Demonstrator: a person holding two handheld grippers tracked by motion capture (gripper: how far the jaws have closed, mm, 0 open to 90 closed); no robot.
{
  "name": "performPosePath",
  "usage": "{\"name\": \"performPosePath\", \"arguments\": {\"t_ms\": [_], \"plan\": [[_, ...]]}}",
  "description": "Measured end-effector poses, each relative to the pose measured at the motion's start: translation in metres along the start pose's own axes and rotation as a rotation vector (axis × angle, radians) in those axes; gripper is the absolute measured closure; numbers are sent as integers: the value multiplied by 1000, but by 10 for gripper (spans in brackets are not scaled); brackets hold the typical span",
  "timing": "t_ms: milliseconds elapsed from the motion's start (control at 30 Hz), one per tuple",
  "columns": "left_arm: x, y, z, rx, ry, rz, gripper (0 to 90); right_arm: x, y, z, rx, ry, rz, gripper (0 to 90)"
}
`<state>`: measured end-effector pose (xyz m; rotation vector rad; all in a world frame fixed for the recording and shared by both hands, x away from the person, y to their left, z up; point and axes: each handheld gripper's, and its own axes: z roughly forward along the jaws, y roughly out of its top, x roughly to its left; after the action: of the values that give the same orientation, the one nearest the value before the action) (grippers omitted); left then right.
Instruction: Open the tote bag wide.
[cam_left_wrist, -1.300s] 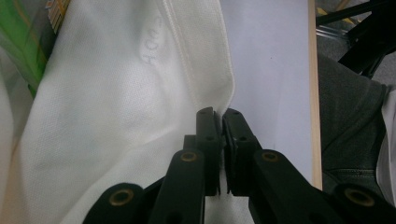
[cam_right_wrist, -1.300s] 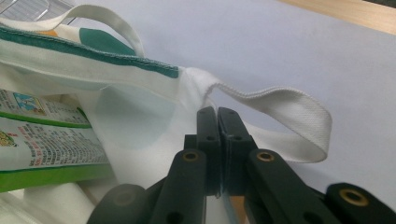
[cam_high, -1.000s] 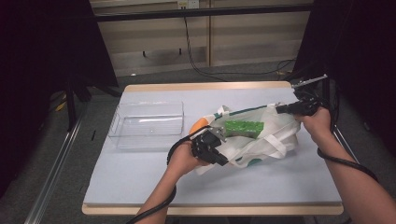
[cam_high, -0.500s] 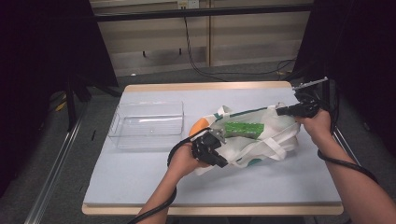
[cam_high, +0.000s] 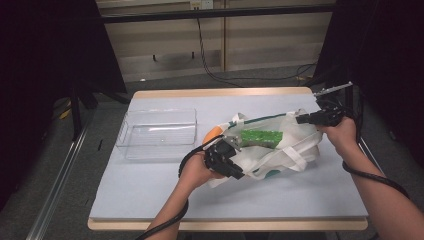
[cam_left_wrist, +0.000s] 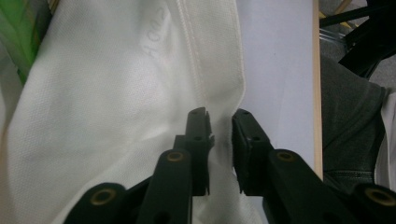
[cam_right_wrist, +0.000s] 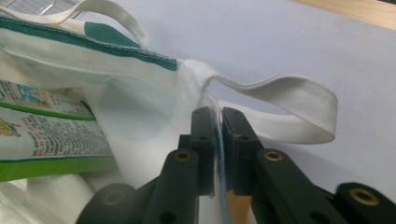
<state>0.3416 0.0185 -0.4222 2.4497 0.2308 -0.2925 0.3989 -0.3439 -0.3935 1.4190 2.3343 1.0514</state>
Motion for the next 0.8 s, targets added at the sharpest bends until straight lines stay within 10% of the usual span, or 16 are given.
{"name": "performPosePath", "arguments": {"t_ms": [800], "plan": [[0, 16, -29, -42, 68, -33, 427, 24, 4, -21, -24, -10, -61, 630]]}}
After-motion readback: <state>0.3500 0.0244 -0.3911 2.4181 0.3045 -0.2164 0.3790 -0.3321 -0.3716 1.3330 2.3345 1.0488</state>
